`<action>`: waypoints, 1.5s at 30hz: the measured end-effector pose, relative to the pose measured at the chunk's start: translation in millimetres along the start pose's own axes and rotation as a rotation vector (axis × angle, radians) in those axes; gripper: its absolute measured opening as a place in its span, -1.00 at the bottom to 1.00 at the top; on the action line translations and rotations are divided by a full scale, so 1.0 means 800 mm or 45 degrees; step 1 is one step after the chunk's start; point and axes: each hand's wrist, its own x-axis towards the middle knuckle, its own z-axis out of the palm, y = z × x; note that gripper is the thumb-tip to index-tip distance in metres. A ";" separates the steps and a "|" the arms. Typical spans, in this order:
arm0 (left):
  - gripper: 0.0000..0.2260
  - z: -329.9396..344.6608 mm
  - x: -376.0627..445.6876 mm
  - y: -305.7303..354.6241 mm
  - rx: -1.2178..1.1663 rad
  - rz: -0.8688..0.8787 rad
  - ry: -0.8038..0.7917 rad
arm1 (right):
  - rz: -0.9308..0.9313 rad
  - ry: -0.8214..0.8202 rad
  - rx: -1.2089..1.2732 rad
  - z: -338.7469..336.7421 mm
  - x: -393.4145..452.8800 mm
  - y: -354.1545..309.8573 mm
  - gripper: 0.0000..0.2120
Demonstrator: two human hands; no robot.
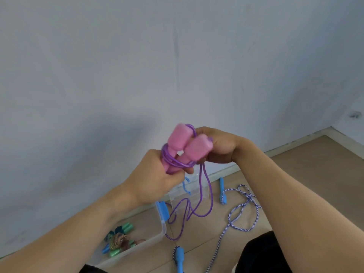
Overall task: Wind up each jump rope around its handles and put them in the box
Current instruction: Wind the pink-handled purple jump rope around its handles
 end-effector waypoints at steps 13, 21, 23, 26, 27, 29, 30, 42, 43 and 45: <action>-0.80 -0.020 0.027 -0.035 -0.554 -0.689 0.511 | -0.022 0.413 -0.951 0.044 0.032 0.010 -0.80; -0.78 -0.021 0.026 -0.046 -0.642 -0.926 0.182 | 0.297 0.257 -1.489 0.072 0.015 0.003 -0.76; -0.79 -0.017 0.026 -0.050 -0.492 -0.921 0.078 | 0.377 0.233 -1.533 0.071 0.010 0.003 -0.81; -0.83 -0.007 0.028 -0.055 -0.135 -0.830 0.014 | 0.474 0.126 -1.492 0.071 -0.002 0.001 -0.75; -0.81 -0.003 0.029 -0.057 0.006 -0.800 0.008 | 0.476 0.104 -1.489 0.071 -0.005 0.000 -0.71; -0.74 0.007 0.032 -0.060 0.321 -0.717 -0.019 | 0.343 0.150 -1.604 0.069 -0.006 -0.003 -0.68; -0.74 0.012 0.033 -0.060 0.479 -0.669 -0.054 | 0.213 0.208 -1.708 0.068 -0.005 -0.005 -0.68; -0.88 0.037 0.004 -0.025 0.934 -0.118 -0.827 | -0.033 0.325 -1.074 0.042 -0.018 -0.006 -0.61; -0.88 0.035 0.002 -0.022 0.933 -0.059 -0.820 | -0.012 0.290 -0.948 0.037 -0.021 -0.005 -0.64; -0.87 0.033 0.001 -0.017 0.860 0.051 -0.773 | -0.001 0.228 -0.771 0.030 -0.024 0.001 -0.70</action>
